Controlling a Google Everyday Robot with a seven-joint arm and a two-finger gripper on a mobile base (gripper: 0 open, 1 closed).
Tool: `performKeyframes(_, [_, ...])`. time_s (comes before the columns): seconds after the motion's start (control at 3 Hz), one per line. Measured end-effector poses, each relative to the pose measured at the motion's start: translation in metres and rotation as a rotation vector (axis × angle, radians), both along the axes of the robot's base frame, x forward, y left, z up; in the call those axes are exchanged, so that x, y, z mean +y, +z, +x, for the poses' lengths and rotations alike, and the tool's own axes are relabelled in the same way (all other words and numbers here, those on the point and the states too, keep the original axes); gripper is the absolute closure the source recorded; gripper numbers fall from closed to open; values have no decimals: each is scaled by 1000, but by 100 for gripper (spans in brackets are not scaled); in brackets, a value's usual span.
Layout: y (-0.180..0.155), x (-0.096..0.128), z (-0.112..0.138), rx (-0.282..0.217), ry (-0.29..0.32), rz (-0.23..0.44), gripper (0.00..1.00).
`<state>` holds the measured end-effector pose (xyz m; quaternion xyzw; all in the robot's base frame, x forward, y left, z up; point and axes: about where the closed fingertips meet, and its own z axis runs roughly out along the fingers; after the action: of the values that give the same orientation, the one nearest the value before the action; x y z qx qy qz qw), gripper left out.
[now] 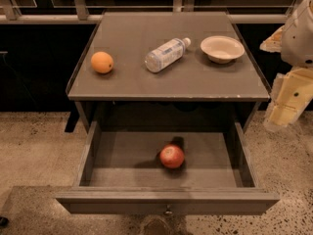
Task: Pick apple from top drawer and place on counter
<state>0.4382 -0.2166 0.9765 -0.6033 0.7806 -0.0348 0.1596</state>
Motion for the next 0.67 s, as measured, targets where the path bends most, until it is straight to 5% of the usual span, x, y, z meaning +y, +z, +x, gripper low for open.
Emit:
performKeyframes(0.33, [1, 1, 0, -10, 4, 7, 0])
performKeyframes(0.67, [-15, 1, 2, -34, 11, 97, 0])
